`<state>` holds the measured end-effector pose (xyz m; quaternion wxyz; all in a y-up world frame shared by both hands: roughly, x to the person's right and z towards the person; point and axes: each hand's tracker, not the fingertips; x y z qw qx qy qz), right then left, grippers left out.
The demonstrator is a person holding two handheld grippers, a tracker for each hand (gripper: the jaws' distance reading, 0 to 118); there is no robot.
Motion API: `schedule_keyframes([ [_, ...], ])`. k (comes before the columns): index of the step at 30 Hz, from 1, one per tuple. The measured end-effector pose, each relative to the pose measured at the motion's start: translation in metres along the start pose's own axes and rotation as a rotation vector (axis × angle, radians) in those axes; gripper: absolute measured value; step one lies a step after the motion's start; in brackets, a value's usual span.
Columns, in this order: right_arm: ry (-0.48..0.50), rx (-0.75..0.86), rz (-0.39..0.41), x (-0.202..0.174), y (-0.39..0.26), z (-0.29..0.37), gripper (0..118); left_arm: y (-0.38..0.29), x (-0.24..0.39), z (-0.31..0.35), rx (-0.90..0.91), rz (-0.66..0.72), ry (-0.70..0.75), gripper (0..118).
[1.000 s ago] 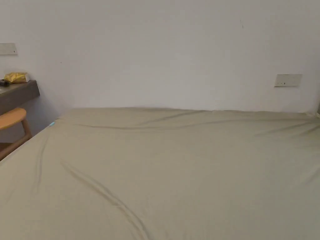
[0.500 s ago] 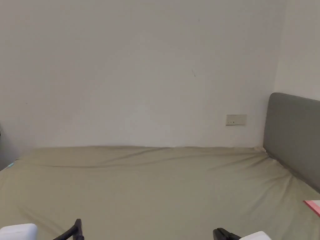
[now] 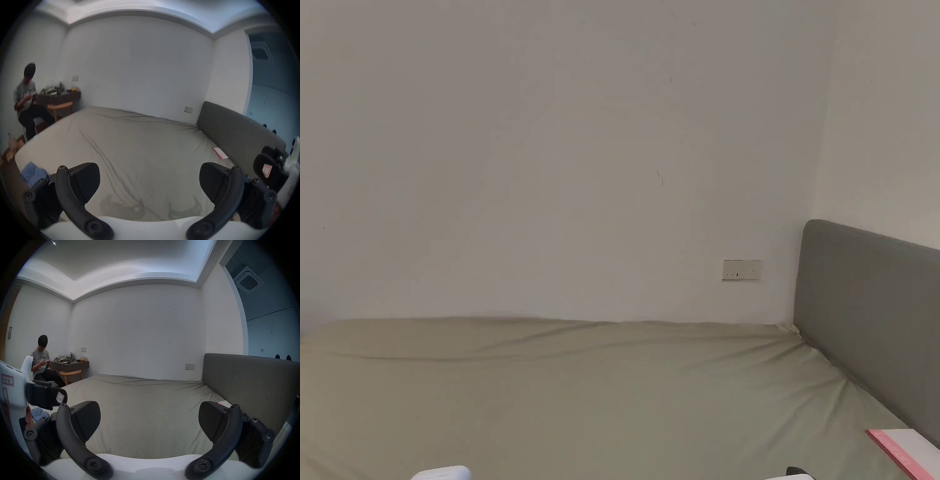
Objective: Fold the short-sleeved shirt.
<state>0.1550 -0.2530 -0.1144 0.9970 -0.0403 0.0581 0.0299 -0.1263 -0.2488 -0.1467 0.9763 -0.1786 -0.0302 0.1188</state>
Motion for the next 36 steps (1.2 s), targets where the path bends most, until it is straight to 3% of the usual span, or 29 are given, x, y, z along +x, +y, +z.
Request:
schedule_keyframes([
  [15, -0.003, -0.028, 0.038, 0.003, -0.001, 0.004, 118, -0.001, 0.001, 0.014, 0.056, -0.149, 0.241, 118],
  [20, -0.006, -0.008, 0.057, 0.001, 0.002, 0.008, 118, -0.003, 0.010, 0.019, 0.087, -0.212, 0.205, 118],
  [23, -0.007, -0.004, 0.056, 0.001, 0.004, 0.008, 118, -0.001, 0.017, 0.017, 0.127, -0.238, 0.260, 118],
  [29, -0.018, -0.001, 0.066, 0.000, 0.003, 0.010, 118, -0.003, 0.019, 0.024, 0.148, -0.207, 0.277, 118],
  [34, -0.023, -0.009, 0.045, 0.002, 0.003, 0.009, 118, -0.015, 0.034, 0.028, 0.114, -0.350, 0.360, 118],
  [36, -0.020, -0.009, 0.039, 0.003, 0.004, 0.010, 118, -0.020, 0.036, 0.028, 0.134, -0.336, 0.354, 118],
])
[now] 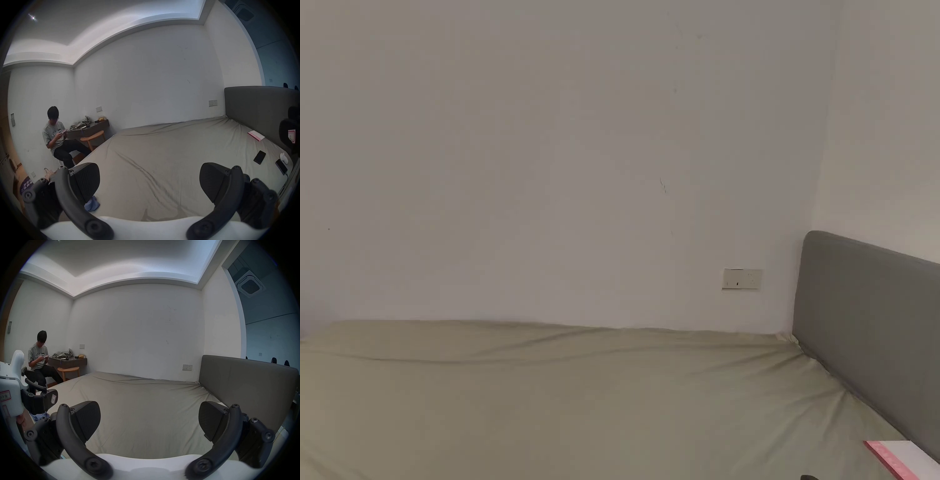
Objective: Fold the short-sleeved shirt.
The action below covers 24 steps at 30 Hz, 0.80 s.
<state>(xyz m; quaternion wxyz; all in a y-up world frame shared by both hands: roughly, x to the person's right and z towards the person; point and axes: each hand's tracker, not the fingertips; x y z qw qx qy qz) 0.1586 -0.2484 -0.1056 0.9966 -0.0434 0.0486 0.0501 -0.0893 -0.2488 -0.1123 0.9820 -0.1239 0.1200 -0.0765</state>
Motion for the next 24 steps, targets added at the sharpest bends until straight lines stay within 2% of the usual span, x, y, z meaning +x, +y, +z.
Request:
schedule_keyframes([
  [5, -0.020, -0.003, 0.027, 0.000, -0.001, 0.001, 118, 0.001, -0.005, -0.002, -0.034, 0.053, -0.070, 118],
  [16, -0.011, -0.029, -0.020, 0.006, -0.004, -0.002, 118, -0.003, -0.011, -0.005, -0.030, 0.046, -0.057, 118],
  [24, -0.001, -0.038, -0.011, 0.006, -0.009, -0.007, 118, -0.003, -0.008, -0.010, -0.048, 0.035, -0.057, 118],
])
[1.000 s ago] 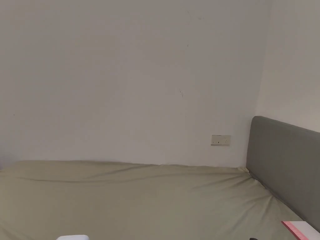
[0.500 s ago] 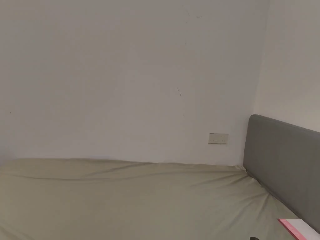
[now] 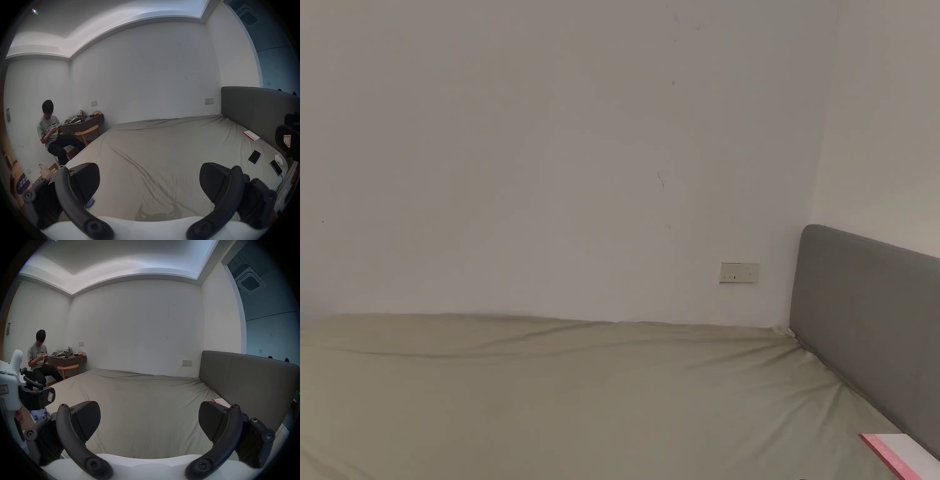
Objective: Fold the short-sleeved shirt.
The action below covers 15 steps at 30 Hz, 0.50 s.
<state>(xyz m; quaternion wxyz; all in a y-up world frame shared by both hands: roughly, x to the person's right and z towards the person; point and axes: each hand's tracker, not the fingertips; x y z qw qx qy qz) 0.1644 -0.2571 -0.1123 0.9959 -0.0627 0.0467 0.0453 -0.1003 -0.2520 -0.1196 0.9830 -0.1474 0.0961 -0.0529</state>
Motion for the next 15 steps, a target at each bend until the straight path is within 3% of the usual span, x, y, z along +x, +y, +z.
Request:
schedule_keyframes([
  [15, -0.009, -0.027, -0.002, 0.005, -0.006, -0.010, 118, 0.000, -0.002, -0.014, -0.028, -0.010, 0.014, 118],
])
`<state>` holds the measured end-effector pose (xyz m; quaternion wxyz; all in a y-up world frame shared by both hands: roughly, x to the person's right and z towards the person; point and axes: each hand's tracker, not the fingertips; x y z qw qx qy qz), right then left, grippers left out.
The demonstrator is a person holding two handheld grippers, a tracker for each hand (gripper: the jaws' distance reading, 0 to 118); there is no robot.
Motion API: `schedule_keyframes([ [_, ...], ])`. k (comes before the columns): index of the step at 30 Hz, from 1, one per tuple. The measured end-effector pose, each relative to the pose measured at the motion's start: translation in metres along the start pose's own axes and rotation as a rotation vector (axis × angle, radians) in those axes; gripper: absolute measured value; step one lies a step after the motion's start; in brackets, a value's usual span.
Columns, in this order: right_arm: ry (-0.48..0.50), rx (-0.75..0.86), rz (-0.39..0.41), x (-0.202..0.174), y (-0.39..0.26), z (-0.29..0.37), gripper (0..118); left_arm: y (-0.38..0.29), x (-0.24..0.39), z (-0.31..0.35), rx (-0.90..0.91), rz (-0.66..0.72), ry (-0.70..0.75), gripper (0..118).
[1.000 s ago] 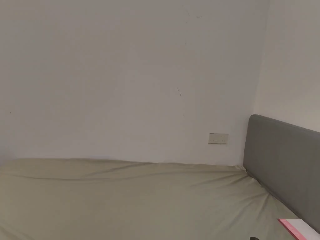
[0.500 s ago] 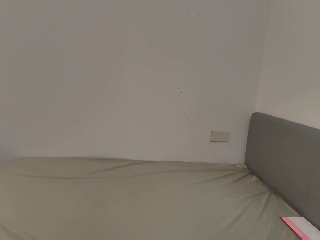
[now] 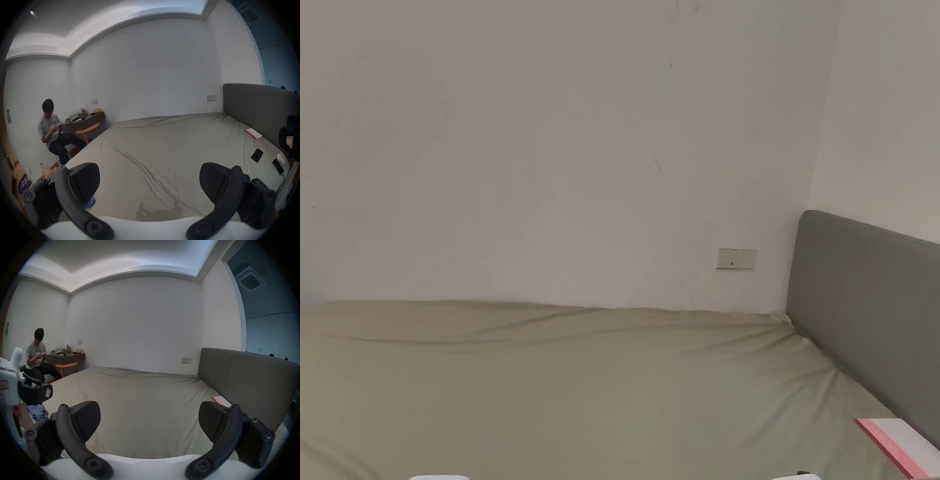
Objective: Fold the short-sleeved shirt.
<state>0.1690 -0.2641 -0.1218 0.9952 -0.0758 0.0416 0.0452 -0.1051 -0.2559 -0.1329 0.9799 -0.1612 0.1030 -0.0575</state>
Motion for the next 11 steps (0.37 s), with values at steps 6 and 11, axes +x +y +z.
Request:
schedule_keyframes([
  [6, 0.009, 0.004, 0.000, -0.002, 0.002, 0.003, 118, 0.002, -0.001, 0.004, 0.001, -0.004, -0.007, 118],
  [11, 0.009, 0.015, 0.010, -0.004, 0.006, 0.008, 118, 0.004, -0.005, 0.011, 0.011, -0.001, -0.004, 118],
])
